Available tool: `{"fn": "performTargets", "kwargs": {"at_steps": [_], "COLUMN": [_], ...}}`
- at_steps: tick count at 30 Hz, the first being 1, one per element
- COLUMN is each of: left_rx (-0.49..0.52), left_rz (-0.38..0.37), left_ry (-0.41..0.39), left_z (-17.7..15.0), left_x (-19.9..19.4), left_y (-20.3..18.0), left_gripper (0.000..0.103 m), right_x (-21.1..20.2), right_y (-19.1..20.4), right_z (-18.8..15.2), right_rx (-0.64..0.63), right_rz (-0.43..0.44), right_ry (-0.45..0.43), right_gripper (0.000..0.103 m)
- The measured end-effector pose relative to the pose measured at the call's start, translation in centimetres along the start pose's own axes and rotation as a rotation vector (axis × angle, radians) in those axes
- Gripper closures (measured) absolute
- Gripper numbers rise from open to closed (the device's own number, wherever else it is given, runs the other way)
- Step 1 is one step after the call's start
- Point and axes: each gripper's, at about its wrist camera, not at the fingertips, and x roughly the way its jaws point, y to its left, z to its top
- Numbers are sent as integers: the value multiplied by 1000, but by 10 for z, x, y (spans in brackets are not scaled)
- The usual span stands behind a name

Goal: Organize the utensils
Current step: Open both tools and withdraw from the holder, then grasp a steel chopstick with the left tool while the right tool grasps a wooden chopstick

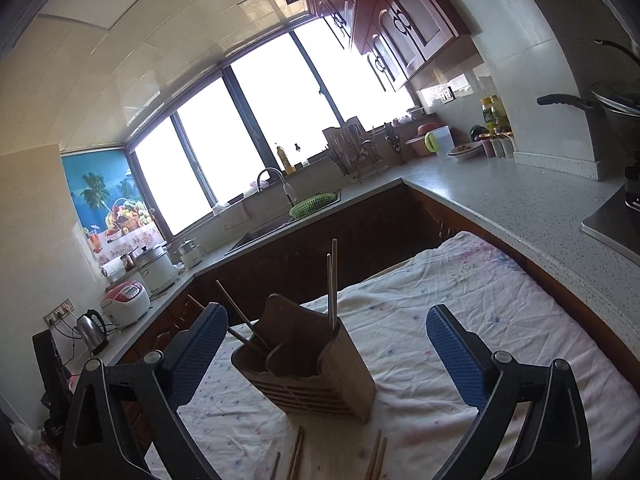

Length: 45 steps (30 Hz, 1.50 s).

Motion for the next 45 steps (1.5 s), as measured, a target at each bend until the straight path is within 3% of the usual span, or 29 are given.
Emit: {"fn": "performTargets", "kwargs": {"at_steps": [16, 29, 36, 41, 45], "left_rx": [-34, 15, 92, 108, 119], "left_rz": [44, 52, 68, 66, 50], "left_ry": [153, 214, 259, 291, 319], "left_z": [-84, -97, -102, -104, -104], "left_x": [-28, -18, -5, 6, 16], "left_y": [26, 18, 6, 4, 0], "left_gripper": [19, 19, 19, 19, 30], "right_x": [-32, -28, -16, -5, 10], "right_y": [-36, -36, -31, -29, -26], "right_z": [-69, -90, -94, -98, -100], "right_rx": [23, 0, -25, -42, -44], "right_rz": [-74, -79, -70, -68, -56], "right_ry": [160, 227, 270, 306, 350], "right_gripper": [2, 2, 3, 14, 34]}}
